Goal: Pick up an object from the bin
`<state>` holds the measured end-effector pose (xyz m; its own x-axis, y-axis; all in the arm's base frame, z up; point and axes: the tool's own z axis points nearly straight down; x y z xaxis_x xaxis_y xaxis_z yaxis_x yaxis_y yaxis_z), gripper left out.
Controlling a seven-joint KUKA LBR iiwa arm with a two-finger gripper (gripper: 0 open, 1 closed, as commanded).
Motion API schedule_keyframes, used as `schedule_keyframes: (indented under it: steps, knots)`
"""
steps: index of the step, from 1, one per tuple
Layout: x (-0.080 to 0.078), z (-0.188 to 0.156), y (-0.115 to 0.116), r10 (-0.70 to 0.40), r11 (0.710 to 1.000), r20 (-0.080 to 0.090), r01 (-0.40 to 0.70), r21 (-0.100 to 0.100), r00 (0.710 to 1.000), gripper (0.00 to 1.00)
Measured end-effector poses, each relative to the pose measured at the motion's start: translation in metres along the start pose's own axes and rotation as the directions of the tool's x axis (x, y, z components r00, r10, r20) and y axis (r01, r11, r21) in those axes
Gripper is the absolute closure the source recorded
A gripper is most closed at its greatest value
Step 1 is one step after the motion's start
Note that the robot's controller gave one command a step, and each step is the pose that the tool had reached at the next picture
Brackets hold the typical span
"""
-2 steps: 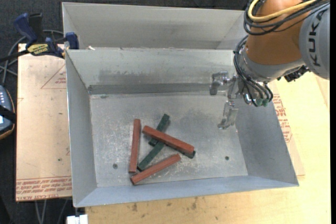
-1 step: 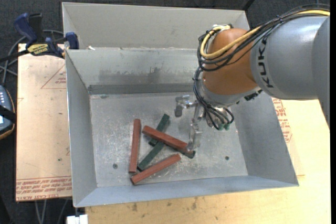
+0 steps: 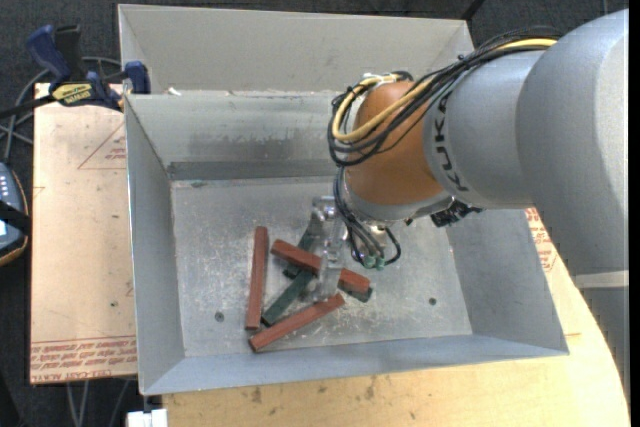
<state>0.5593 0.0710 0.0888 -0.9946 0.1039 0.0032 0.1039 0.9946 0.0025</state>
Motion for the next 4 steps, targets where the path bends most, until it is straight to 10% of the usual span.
schedule_keyframes:
  steps: [1,2,3,4]
  knots:
    - [-0.01,-0.073,0.028,0.094,0.996,0.012,-0.093,-0.003,0.996,0.0]
    - [-0.028,0.021,0.004,-0.018,1.0,0.001,0.018,0.001,1.0,0.0]
    - [-0.031,0.015,0.006,-0.021,1.0,0.012,0.021,-0.001,1.0,1.0]
    - [-0.005,-0.008,-0.045,-0.314,0.95,0.002,0.313,0.004,0.95,1.0]
